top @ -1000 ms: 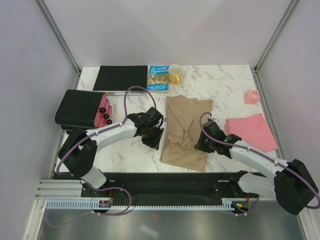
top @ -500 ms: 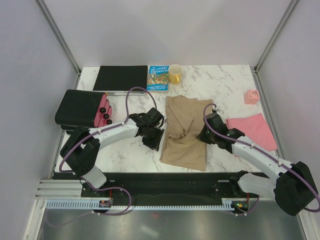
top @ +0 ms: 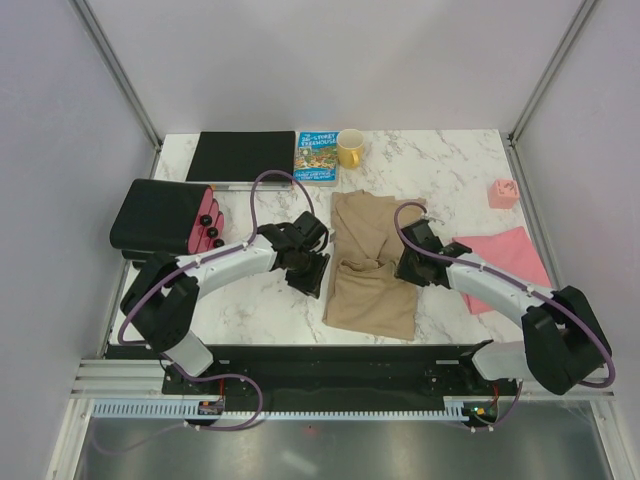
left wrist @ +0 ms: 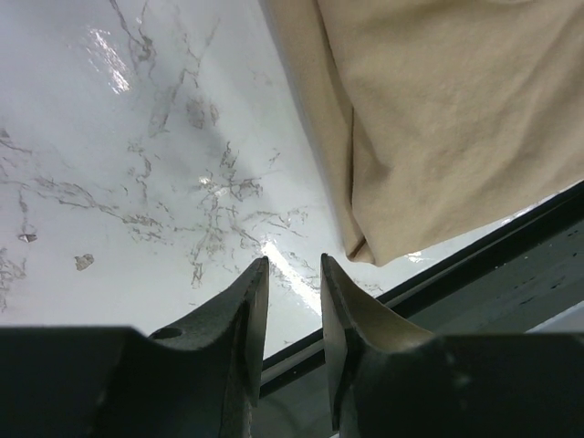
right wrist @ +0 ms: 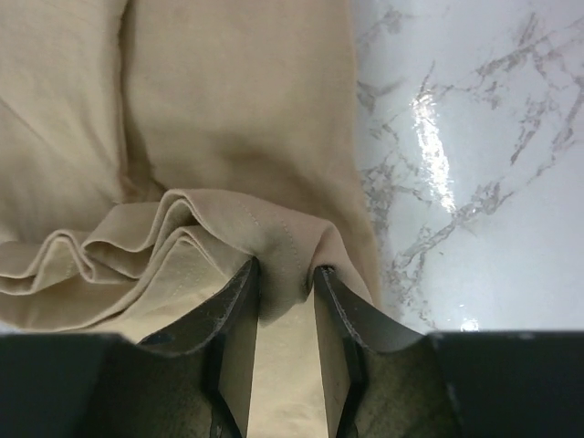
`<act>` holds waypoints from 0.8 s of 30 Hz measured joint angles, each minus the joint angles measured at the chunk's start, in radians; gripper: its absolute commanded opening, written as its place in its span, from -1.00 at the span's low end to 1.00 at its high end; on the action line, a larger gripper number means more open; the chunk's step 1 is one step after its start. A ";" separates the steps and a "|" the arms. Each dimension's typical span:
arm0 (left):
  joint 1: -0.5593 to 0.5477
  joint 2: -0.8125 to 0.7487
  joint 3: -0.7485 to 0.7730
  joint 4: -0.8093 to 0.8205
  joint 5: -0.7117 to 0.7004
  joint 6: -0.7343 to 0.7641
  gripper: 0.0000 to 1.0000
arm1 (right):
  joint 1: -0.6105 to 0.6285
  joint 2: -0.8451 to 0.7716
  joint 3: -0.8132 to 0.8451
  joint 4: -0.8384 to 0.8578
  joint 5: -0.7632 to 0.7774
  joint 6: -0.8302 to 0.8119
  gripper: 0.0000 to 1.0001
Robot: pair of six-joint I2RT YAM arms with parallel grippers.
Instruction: Fold and stack the t-shirts
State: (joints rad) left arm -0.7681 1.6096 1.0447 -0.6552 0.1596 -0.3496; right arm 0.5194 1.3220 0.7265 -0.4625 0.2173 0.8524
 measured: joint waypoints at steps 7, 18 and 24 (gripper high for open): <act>0.004 0.030 0.072 0.000 0.015 0.001 -0.26 | -0.007 0.010 0.010 -0.025 0.074 0.012 -0.15; 0.005 0.205 0.260 0.008 0.087 0.018 -0.26 | -0.021 0.010 0.063 -0.032 0.173 -0.022 -0.04; 0.002 0.264 0.299 0.017 0.114 0.024 -0.27 | -0.021 0.008 0.112 -0.031 0.184 -0.082 -0.12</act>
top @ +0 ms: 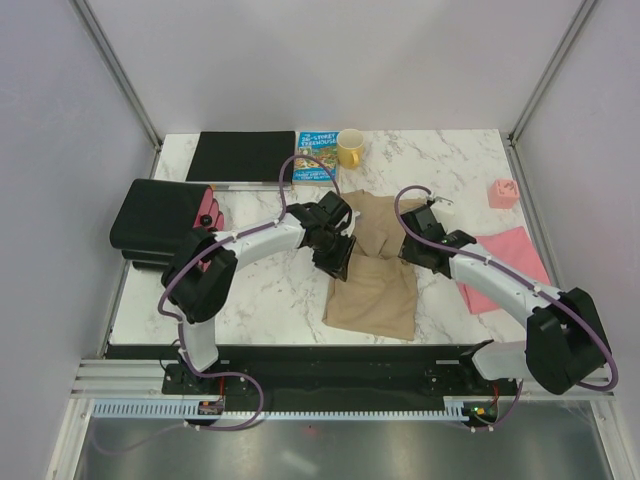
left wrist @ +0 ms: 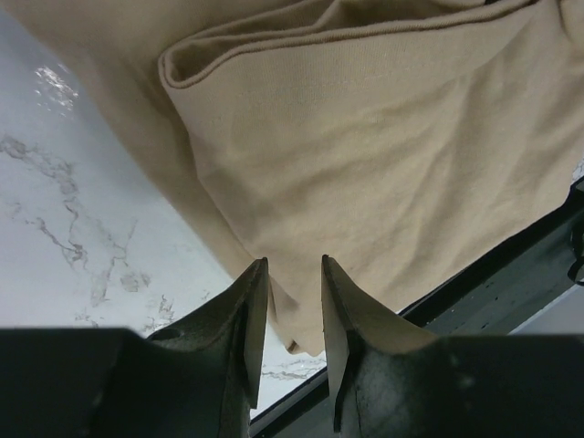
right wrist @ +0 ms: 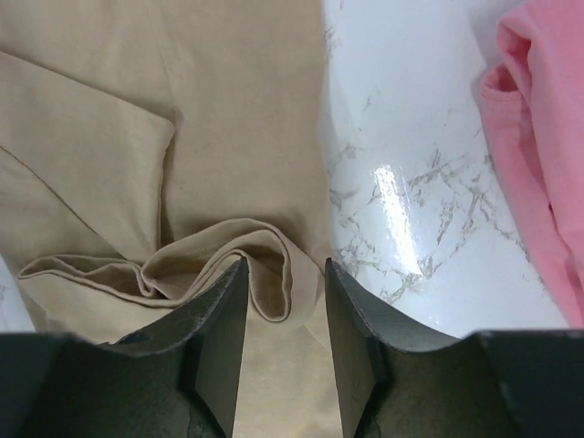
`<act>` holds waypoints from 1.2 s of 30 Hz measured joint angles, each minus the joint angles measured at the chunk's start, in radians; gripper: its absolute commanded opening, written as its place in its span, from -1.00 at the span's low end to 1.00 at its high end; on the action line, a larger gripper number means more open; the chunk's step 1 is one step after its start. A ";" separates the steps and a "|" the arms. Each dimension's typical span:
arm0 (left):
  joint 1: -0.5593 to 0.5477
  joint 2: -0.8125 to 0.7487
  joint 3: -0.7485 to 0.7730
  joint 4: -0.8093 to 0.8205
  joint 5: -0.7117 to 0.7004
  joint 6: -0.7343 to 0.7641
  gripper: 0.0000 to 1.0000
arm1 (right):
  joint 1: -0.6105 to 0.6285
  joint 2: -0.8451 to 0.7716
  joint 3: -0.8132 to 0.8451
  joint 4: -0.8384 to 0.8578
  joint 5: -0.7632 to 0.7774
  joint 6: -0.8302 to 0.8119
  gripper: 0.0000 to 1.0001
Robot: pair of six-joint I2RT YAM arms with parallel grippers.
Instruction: Fold and stack the t-shirts
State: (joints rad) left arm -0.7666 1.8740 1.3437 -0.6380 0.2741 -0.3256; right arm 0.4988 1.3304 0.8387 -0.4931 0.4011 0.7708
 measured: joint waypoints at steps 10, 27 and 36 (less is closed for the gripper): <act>-0.035 0.023 0.000 0.012 0.023 0.002 -0.27 | 0.000 -0.048 0.021 0.008 -0.141 -0.074 -0.46; -0.037 0.060 -0.003 0.020 0.023 0.014 -0.96 | 0.000 0.102 -0.062 0.051 -0.223 -0.088 -0.63; -0.037 0.065 -0.065 0.021 0.019 0.014 -0.96 | -0.001 0.216 -0.014 0.057 -0.141 -0.113 -0.63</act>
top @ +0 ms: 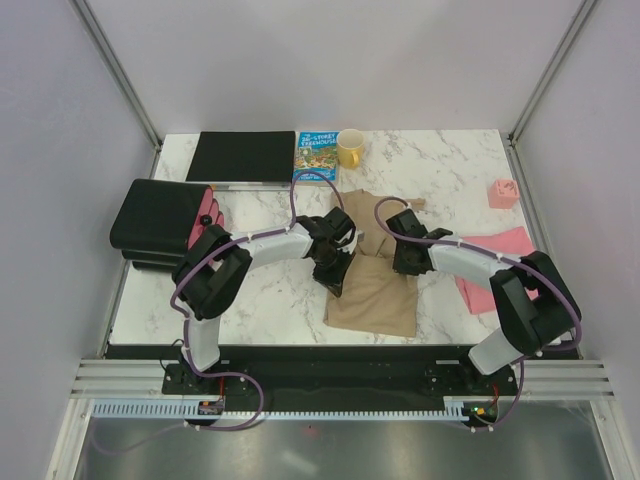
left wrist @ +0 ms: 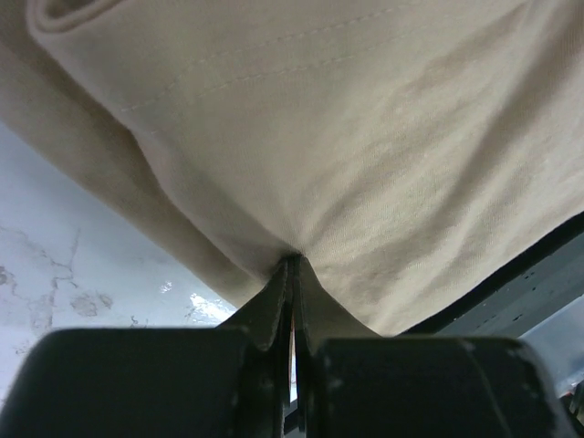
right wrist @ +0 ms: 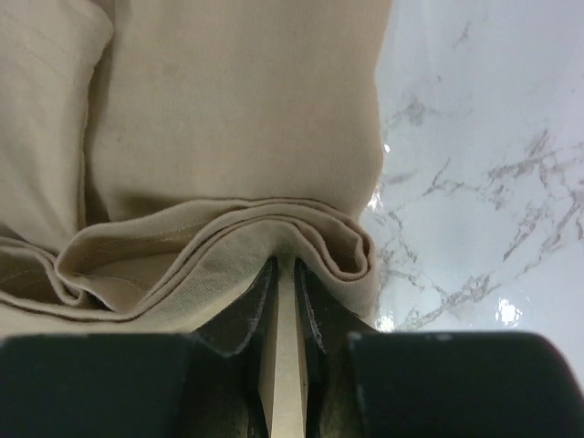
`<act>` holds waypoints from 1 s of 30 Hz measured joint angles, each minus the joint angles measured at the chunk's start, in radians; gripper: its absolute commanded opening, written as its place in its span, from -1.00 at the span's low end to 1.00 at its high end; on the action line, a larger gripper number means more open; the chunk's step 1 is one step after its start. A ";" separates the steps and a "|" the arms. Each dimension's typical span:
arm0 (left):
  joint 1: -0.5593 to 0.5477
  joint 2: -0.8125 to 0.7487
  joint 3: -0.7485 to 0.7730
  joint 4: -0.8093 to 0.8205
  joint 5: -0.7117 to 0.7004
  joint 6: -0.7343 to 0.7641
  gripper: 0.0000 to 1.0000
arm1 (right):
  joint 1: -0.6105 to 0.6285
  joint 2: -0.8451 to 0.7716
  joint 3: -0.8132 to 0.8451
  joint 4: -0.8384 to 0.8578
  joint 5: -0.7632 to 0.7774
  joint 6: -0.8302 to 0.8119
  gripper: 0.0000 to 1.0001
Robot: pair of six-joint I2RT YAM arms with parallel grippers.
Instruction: Fold and stack the t-shirts
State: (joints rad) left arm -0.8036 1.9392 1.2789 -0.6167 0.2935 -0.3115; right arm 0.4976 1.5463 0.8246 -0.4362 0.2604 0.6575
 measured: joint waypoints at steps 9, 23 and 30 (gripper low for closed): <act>0.000 -0.001 -0.004 0.006 -0.009 0.000 -0.96 | 0.000 0.030 0.045 0.010 0.051 -0.037 -0.48; 0.040 -0.031 -0.018 -0.002 -0.109 -0.009 -0.62 | -0.035 0.050 0.142 0.036 0.078 -0.110 -0.15; 0.088 -0.094 -0.029 -0.029 -0.179 -0.008 -0.58 | -0.047 -0.049 0.153 -0.017 0.041 -0.123 -0.26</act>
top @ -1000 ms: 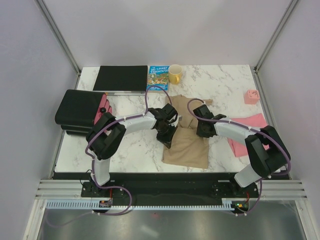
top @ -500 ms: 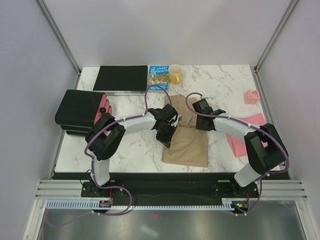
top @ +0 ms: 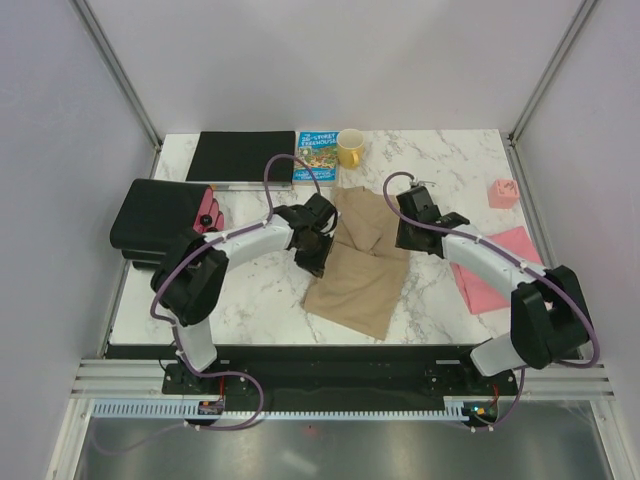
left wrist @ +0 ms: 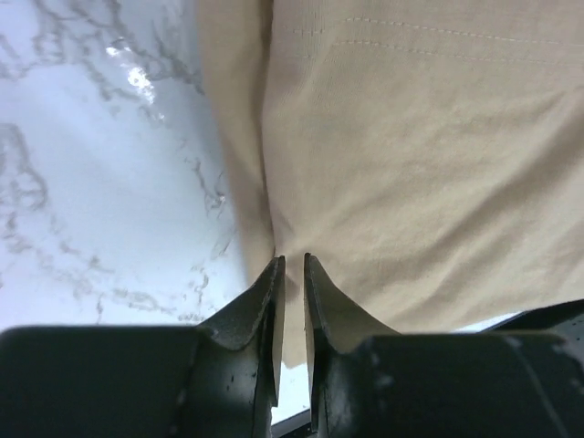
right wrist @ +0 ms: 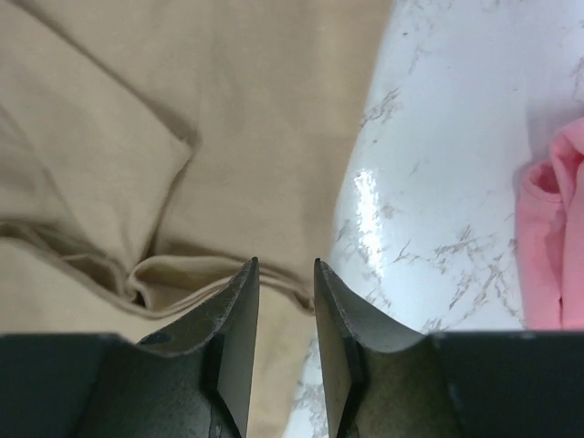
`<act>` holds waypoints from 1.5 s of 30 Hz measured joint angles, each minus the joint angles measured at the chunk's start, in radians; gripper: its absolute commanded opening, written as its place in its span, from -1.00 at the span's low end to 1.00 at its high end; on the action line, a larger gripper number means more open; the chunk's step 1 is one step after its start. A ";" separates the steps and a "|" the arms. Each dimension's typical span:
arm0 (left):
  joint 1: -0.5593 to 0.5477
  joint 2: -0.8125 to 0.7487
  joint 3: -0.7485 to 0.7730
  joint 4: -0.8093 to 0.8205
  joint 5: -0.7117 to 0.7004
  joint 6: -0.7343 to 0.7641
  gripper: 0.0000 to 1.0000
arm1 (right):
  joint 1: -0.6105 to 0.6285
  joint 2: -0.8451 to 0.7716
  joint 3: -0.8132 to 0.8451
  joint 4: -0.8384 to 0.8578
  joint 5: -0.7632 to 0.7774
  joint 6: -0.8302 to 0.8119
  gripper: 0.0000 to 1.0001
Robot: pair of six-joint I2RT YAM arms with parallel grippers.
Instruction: Fold and stack the t-shirts
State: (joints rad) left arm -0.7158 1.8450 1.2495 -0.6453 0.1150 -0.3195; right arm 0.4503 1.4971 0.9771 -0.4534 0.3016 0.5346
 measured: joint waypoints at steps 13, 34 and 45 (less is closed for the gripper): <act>0.020 -0.188 -0.082 -0.032 0.010 0.012 -0.08 | 0.004 -0.211 -0.214 -0.058 -0.233 0.076 0.10; 0.184 -0.187 -0.290 0.079 0.259 0.007 0.13 | 0.013 -0.515 -0.616 0.093 -0.543 0.212 0.10; 0.184 -0.150 -0.306 0.099 0.331 0.006 0.13 | 0.027 -0.536 -0.667 0.175 -0.610 0.255 0.10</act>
State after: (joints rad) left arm -0.5316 1.6951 0.9432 -0.5461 0.4461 -0.3130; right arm 0.4770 0.9615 0.3103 -0.2779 -0.3088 0.7898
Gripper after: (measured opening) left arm 0.566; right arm 0.547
